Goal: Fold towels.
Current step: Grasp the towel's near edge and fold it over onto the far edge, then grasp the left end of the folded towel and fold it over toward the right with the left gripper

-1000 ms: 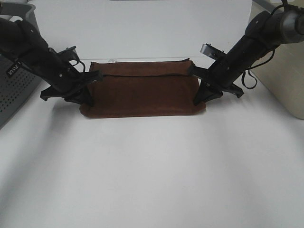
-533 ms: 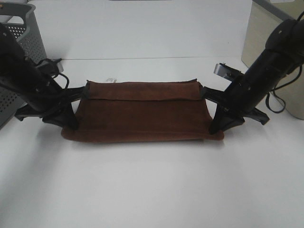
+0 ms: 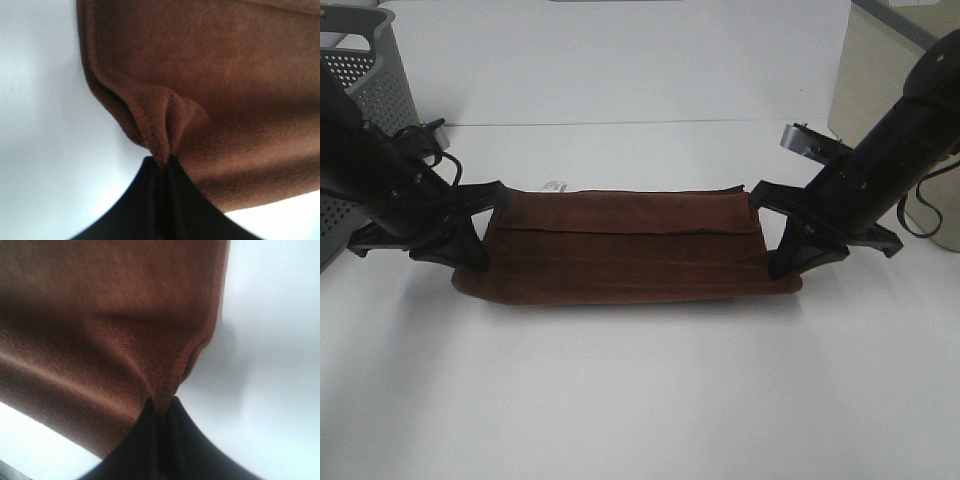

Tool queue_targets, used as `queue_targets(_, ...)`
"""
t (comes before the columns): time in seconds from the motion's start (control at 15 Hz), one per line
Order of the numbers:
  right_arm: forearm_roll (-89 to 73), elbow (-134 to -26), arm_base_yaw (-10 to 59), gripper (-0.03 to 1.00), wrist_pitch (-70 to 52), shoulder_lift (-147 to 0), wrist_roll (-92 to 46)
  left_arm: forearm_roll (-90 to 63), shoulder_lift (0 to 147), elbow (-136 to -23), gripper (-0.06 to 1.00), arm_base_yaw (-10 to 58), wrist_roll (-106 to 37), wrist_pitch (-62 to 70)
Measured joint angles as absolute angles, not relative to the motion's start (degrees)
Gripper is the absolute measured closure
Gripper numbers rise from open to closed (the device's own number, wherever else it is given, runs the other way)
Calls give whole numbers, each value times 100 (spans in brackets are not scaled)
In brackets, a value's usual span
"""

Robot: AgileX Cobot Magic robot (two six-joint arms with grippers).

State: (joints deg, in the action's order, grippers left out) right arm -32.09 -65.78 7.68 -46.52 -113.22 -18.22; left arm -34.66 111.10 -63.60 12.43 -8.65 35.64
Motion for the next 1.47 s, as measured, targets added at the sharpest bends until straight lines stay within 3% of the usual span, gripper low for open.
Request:
queue_targets(0.6, -3157, -8950, 768, 97, -4784, -12359, -1679, -3466, 12181, -8400, 93, 1243, -378, 3134)
queue_targets(1.0, -3111, -9196, 768, 95, -4693, -12943, -1662, -3088, 12754, -8766, 92, 1243, -57, 3025)
queue_targets(1.13, -3117, -9196, 768, 76, -4670, -12949, -1656, -2997, 12754, -8766, 82, 1243, 92, 3019)
queue_targets(1.2, -3123, -9202, 768, 57, -4670, -12943, -1656, -2991, 12754, -8766, 71, 1243, 109, 3019)
queue_targets(1.33, -3123, -9207, 768, 23, -4733, -12892, -1656, -2945, 12743, -8766, 34, 1243, 120, 3037)
queue_targets(1.4, -3117, -9207, 768, 15, -4756, -12823, -1656, -2876, 12725, -8778, 20, 1243, 120, 3048)
queue_targets(1.47, -3117, -9207, 768, 12, -4784, -12731, -1656, -2767, 12720, -8801, 16, 1243, 120, 3054)
